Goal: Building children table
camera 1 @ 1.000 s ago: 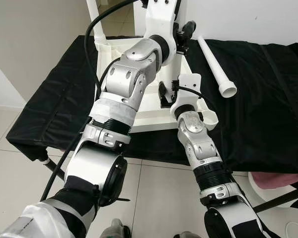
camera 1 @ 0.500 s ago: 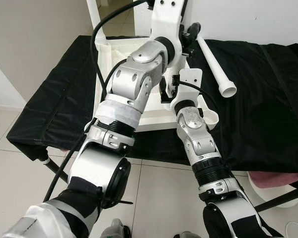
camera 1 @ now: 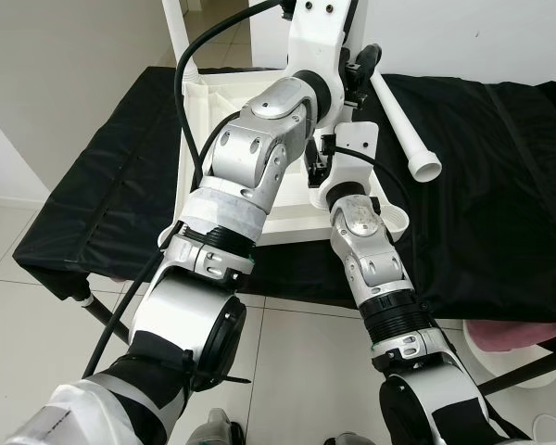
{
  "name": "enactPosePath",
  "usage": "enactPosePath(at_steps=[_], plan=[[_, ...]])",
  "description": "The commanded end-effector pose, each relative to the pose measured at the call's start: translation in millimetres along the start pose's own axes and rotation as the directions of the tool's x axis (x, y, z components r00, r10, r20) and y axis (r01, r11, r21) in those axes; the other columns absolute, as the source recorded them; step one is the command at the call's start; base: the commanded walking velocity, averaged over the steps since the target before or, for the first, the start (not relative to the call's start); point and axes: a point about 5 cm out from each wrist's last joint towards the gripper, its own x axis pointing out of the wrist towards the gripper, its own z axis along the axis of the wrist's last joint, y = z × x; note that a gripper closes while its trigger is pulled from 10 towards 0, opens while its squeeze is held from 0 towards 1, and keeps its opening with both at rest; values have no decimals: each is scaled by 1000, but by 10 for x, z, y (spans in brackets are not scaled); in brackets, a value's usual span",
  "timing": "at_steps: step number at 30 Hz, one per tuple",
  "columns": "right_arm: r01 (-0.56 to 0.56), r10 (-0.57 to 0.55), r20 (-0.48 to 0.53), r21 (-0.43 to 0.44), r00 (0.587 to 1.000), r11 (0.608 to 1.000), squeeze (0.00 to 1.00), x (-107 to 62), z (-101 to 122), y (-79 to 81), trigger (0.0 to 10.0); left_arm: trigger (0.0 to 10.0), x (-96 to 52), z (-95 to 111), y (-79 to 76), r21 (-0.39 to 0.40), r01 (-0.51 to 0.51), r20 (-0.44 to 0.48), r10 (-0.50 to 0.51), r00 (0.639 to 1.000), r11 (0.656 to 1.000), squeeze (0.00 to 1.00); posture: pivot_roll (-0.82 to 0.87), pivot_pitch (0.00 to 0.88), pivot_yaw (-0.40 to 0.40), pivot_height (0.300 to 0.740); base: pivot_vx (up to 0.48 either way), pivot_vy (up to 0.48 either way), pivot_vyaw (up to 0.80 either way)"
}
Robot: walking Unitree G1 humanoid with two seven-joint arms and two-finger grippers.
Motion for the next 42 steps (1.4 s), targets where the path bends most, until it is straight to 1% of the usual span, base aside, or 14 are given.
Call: enactPosePath(at_steps=[1,3,4,5,8,9,15,16,18,26,27,33,34,42], plan=[[-2,2,0,12,1000,1000,0,13,10,21,0,10000,7,63,0,5,-35,26,35,999,999,0,-101,26,37,740,0,0,0],[-2,2,0,12,1000,1000,0,13,10,21,0,10000,7,63,0,5,-35,26,35,999,999,0,-101,26,37,740,0,0,0],[4,-4,-4,14,1000,1000,0,15,5,9,353,10000,9,68,-1,4,-37,28,37,999,999,0,-101,28,36,740,0,0,0],[11,-11,-10,18,1000,1000,0,17,-4,-10,0,10000,9,78,2,4,-39,33,39,999,999,0,-102,29,36,740,0,0,0],[40,-40,-20,10,999,999,0,25,-14,-52,0,10000,9,93,7,4,-41,38,41,998,999,0,-103,30,36,740,0,0,0],[56,-56,-29,4,998,998,0,32,-19,-71,10000,10000,9,98,9,6,-42,41,42,998,999,0,-103,30,36,740,0,0,0],[69,-69,-28,8,997,998,0,48,-9,-104,10000,10000,-1,126,-21,59,-19,76,15,997,998,0,-103,30,36,740,0,0,0],[72,-71,-29,13,997,997,0,50,-9,-107,10000,10000,-5,111,-39,32,-2,74,-1,997,999,1000,-103,30,36,740,0,0,0],[77,-76,-36,29,996,997,0,53,-16,-108,10000,10000,-10,92,-60,-2,21,67,-21,998,1000,1000,-105,28,43,740,0,0,0],[86,-83,-49,55,995,995,0,54,-31,-120,10000,10000,-14,107,-75,7,32,73,-33,997,999,1000,-105,28,43,740,0,0,0],[94,-91,-55,62,994,994,0,59,-39,-145,10000,10000,-26,133,-105,-4,65,88,-65,994,998,0,-105,29,45,740,0,0,0],[134,-131,-65,59,989,989,0,74,-54,-278,10000,10000,-108,239,-159,-63,173,168,-160,973,983,0,-104,28,47,740,0,0,0],[151,-147,-68,60,987,987,0,79,-58,-332,10000,10000,-144,266,-156,-95,201,195,-180,964,975,0,-107,26,47,740,0,0,0],[186,-183,-57,50,981,981,0,91,-39,-469,10000,10000,-221,253,-114,-112,219,215,-192,958,969,0,-107,24,48,740,0,0,0]])
